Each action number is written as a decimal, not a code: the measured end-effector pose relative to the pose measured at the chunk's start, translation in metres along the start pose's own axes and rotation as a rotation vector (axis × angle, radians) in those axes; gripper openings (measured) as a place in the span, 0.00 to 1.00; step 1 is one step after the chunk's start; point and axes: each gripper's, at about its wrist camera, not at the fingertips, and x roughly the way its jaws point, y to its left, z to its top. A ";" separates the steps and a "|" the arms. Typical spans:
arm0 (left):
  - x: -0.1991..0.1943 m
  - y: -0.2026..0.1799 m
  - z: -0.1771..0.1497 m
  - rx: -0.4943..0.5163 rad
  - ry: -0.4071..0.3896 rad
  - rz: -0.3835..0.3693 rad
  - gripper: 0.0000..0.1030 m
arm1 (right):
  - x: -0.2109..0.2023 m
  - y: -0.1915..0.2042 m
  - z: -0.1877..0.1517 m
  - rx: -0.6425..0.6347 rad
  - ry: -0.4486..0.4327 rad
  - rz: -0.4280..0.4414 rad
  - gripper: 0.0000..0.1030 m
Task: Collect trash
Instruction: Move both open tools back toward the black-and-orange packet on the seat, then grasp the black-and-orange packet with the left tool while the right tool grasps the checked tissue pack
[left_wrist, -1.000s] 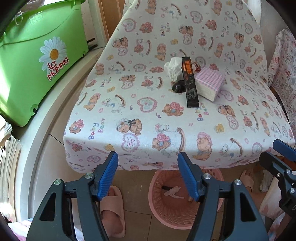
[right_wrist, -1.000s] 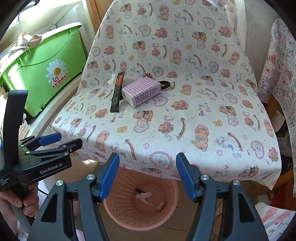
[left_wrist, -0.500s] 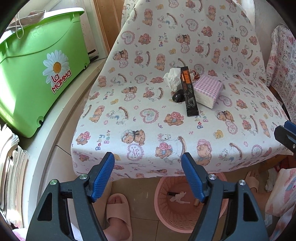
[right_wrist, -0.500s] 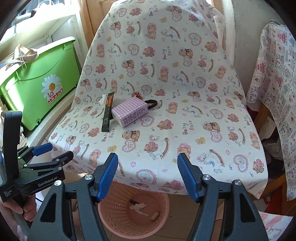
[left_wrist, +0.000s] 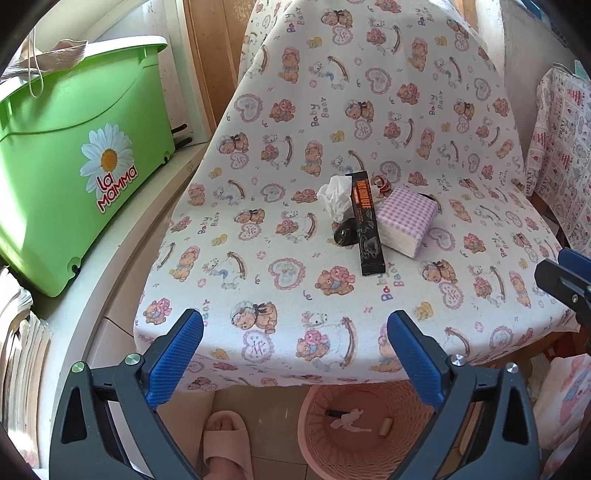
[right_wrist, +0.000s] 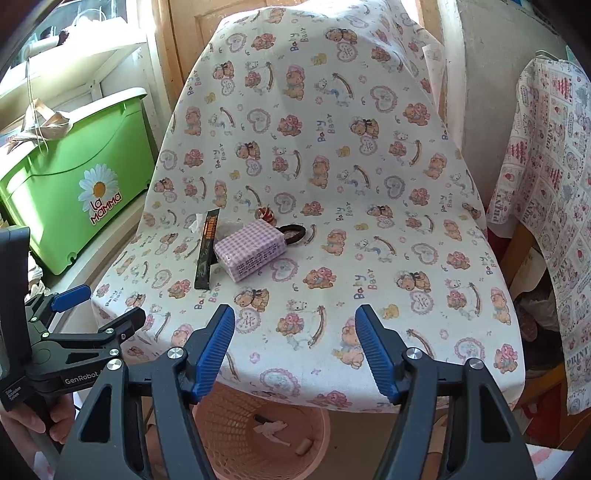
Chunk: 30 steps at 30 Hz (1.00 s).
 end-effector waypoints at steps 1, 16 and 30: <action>0.003 -0.001 0.003 0.001 0.011 -0.022 0.96 | 0.001 0.000 0.001 0.000 0.001 -0.001 0.68; 0.062 -0.037 0.052 -0.013 0.149 -0.204 0.45 | 0.011 -0.006 0.017 0.026 0.009 0.041 0.68; 0.058 -0.029 0.050 0.017 0.100 -0.217 0.18 | 0.014 -0.016 0.023 0.069 0.004 0.049 0.68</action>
